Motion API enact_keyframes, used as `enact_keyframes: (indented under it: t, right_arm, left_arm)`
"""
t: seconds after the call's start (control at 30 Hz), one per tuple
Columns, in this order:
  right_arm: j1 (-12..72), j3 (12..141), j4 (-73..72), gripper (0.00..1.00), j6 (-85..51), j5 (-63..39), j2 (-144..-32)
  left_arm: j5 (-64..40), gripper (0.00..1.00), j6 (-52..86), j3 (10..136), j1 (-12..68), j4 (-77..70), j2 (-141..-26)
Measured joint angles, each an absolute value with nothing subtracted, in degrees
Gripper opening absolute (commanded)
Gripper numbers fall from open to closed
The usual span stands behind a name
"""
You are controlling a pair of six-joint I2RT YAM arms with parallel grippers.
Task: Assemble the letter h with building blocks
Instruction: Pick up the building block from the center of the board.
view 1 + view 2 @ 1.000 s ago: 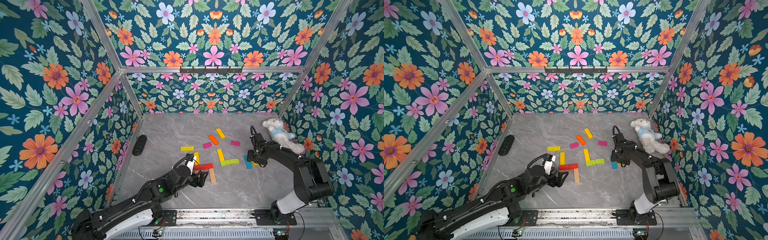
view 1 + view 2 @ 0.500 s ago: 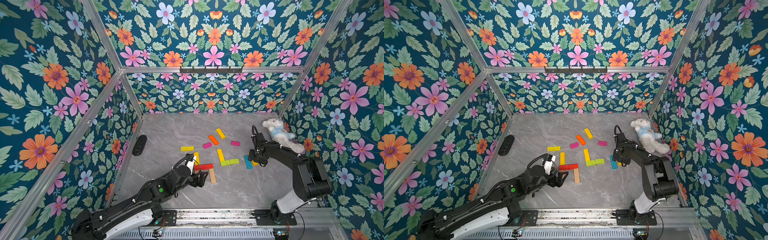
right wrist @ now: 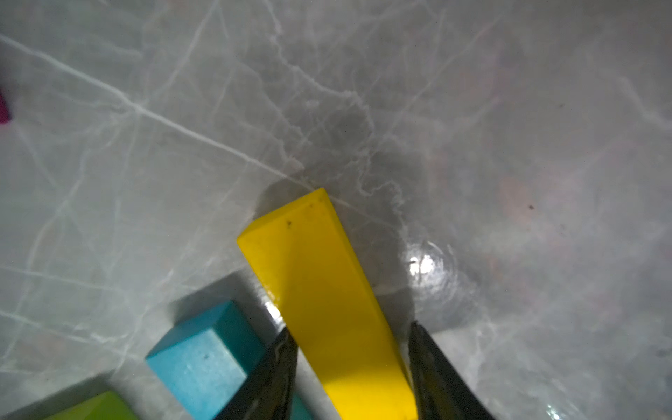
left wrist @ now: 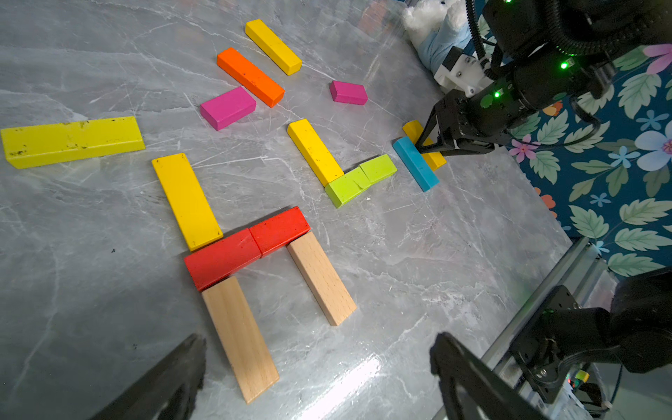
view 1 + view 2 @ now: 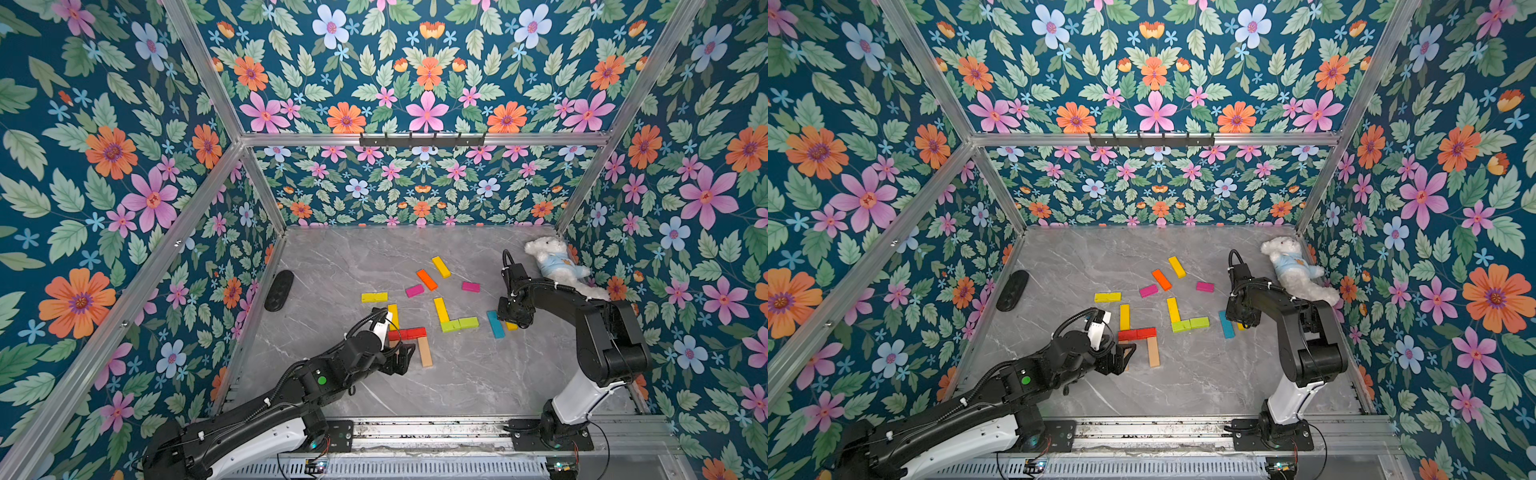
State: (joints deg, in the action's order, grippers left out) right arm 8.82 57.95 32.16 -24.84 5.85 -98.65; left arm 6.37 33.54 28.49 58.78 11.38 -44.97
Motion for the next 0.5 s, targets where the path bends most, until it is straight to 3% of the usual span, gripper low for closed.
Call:
enact_keyframes:
  t: [0.23,0.37,0.5]
  right_arm:
    - [8.8,58.5,32.1,0.18,-24.3,4.7,-98.1]
    - [10.2,58.2,33.2,0.15,-24.0,4.9,-89.4]
    - [16.8,57.2,35.0,0.13,-26.5,4.7,-80.3]
  left_arm:
    - [6.5,0.99,33.5,28.9,58.8,11.7,-44.6]
    - [6.5,0.99,33.5,28.9,58.8,11.8,-44.6]
    - [6.8,0.99,33.5,28.9,58.8,11.8,-43.9]
